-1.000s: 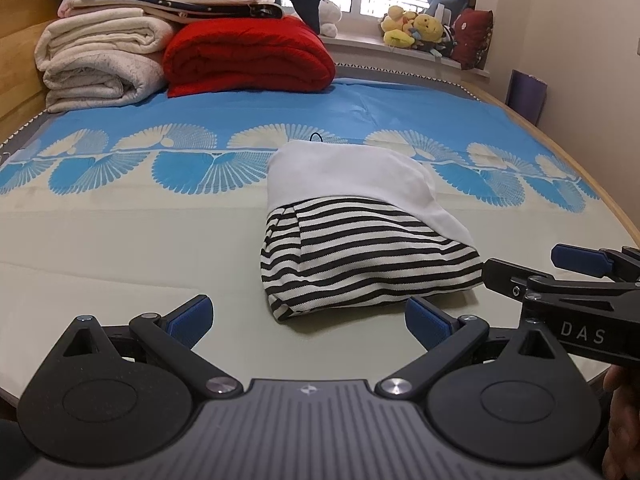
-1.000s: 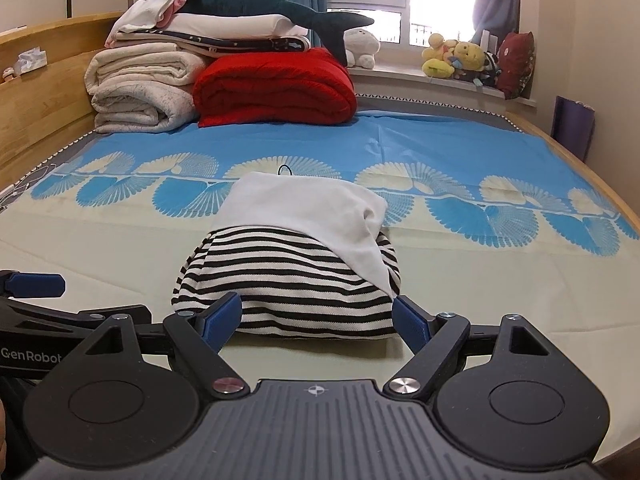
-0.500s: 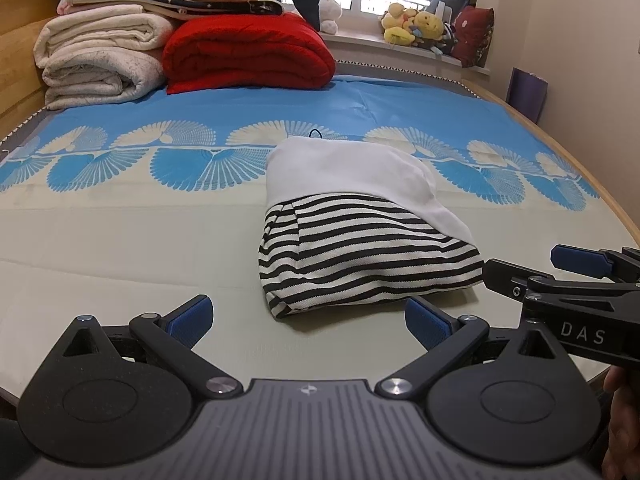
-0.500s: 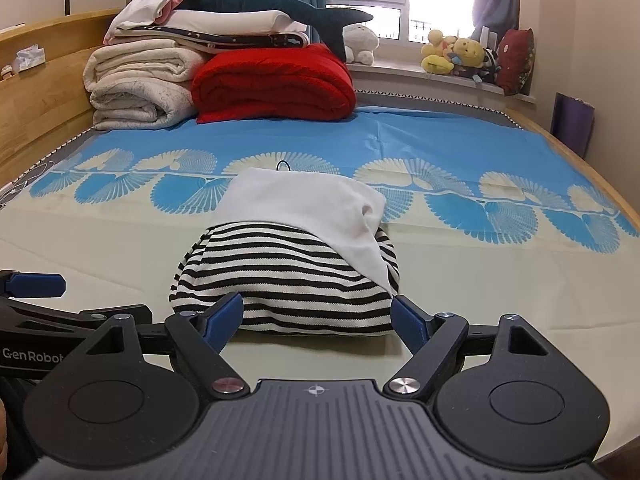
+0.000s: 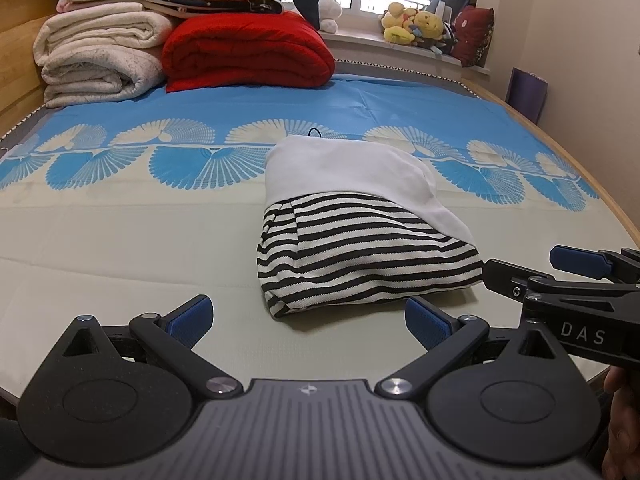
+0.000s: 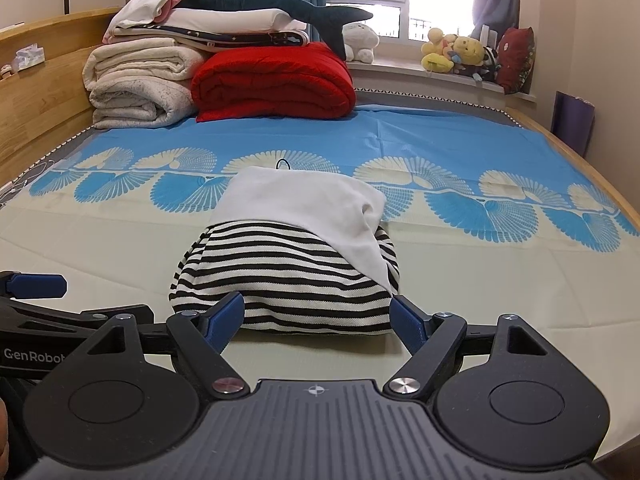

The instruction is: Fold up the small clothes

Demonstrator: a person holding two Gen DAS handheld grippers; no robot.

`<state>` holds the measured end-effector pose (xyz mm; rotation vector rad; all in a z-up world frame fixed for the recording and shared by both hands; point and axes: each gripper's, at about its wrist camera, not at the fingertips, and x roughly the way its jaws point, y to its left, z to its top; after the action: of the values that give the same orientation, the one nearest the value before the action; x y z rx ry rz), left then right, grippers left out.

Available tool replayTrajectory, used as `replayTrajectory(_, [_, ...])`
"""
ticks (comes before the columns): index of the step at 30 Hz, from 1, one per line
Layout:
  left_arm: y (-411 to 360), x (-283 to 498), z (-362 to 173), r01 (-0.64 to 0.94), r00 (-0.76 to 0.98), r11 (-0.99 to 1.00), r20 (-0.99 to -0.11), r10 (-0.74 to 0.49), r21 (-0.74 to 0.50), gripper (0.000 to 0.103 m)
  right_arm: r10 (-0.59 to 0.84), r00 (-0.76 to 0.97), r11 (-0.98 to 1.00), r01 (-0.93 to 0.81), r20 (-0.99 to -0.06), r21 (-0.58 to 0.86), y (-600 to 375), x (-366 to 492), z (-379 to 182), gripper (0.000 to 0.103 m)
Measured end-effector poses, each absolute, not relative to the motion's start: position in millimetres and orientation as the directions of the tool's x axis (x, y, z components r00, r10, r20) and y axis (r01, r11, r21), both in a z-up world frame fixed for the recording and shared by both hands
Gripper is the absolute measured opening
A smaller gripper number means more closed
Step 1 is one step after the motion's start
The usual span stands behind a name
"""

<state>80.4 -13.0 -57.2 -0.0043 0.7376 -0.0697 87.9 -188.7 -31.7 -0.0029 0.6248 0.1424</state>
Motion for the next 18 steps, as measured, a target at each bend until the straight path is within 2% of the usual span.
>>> replayTrajectory(18, [-14.4,81.5,-60.3,0.066,0.732,0.997,-0.677,-0.073,-0.036,0.102,0.126,0.797,0.991,-0.126,-0.591,0.042,-189.2,88.5,-34.1,0.080])
